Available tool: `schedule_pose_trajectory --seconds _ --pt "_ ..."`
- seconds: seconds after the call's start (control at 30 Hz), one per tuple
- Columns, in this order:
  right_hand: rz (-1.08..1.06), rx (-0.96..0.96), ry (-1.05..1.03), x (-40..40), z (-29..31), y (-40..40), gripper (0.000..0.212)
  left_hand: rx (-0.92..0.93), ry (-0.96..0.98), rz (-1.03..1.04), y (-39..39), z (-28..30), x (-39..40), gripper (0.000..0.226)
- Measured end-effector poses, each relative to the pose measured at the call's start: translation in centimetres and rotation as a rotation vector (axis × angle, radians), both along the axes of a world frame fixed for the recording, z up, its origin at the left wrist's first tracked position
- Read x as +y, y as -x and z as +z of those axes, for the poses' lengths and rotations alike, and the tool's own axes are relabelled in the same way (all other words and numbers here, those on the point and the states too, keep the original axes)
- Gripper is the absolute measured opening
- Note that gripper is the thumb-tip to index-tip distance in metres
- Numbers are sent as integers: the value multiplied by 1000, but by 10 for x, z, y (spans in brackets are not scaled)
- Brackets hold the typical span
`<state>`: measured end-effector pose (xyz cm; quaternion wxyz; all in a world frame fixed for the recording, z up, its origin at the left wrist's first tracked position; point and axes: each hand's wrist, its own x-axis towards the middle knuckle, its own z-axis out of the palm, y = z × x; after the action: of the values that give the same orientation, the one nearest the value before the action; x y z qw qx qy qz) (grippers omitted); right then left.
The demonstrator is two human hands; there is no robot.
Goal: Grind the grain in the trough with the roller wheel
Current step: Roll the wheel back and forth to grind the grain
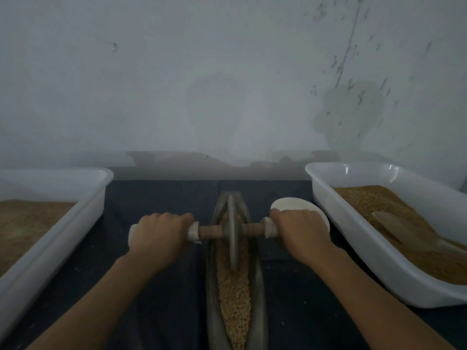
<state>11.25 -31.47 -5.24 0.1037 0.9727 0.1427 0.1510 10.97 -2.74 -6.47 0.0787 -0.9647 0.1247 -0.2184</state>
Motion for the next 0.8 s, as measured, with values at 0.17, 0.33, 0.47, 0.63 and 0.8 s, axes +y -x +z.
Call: schedule_pose_trajectory --seconds 0.17,0.33,0.47,0.63,0.8 --pt "38 11 -11 -3 0 19 30 62 5 13 18 3 1 20" --pt "159 -69 -6 -9 7 76 53 44 21 -163 65 -8 16 48" --pt "100 -24 24 -7 1 64 38 9 -24 -145 55 -5 12 50" --pt "20 -66 31 0 -1 8 29 -50 12 -8 8 0 -2 23" --pt "36 -25 -11 -4 -1 13 30 12 -18 10 15 5 -1 21"
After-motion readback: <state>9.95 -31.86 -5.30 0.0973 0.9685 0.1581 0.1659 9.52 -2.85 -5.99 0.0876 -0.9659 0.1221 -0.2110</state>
